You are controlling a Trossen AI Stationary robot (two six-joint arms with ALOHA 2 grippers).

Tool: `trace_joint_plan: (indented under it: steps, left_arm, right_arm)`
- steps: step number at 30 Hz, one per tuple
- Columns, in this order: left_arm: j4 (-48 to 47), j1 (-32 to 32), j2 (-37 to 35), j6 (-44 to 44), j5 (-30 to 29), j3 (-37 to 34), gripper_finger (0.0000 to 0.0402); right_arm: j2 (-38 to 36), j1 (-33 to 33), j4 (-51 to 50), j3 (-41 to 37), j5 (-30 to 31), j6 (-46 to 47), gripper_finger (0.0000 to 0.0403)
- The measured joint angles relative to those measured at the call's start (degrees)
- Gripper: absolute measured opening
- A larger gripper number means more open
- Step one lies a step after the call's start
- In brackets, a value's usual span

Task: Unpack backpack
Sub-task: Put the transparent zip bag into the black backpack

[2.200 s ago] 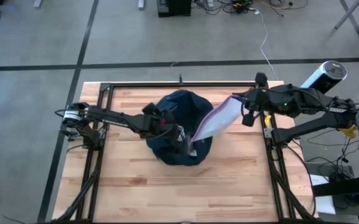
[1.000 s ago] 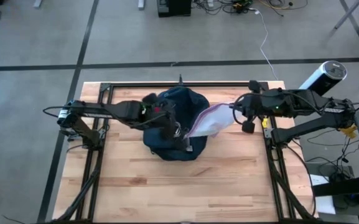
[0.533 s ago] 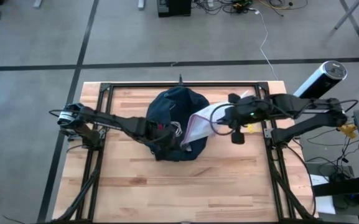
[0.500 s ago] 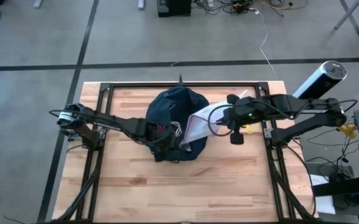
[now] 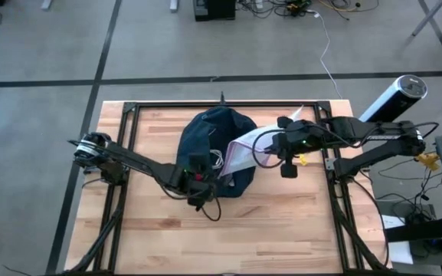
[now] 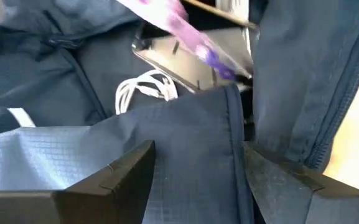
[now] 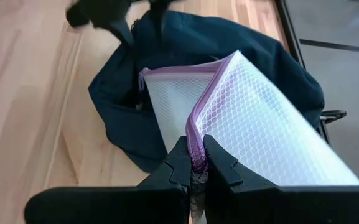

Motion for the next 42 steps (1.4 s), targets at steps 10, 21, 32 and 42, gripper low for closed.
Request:
trace_joint_plan:
  steps: [10, 21, 32, 42]
  left_arm:
    - [5.28, 1.15, 6.02, 2.84, -3.11, 2.47, 0.0226]
    - [-10.62, 2.03, 7.74, -7.80, -10.72, 9.18, 0.0061]
    - [-24.10, 0.09, -2.88, -33.44, -38.16, 28.18, 0.0001]
    - [-24.50, -0.28, -10.51, -44.47, -32.54, 24.60, 0.0000]
  right_arm:
    - [-3.07, 0.00, -0.08, 0.00, 0.00, 0.27, 0.0000]
    - [-4.55, 0.02, -0.31, 0.00, 0.02, -0.33, 0.0000]
    - [-4.50, 0.04, 0.53, 0.02, -0.83, -0.31, 0.0000]
    - [-3.10, 0.44, 14.02, -5.95, -13.73, -0.34, 0.0000]
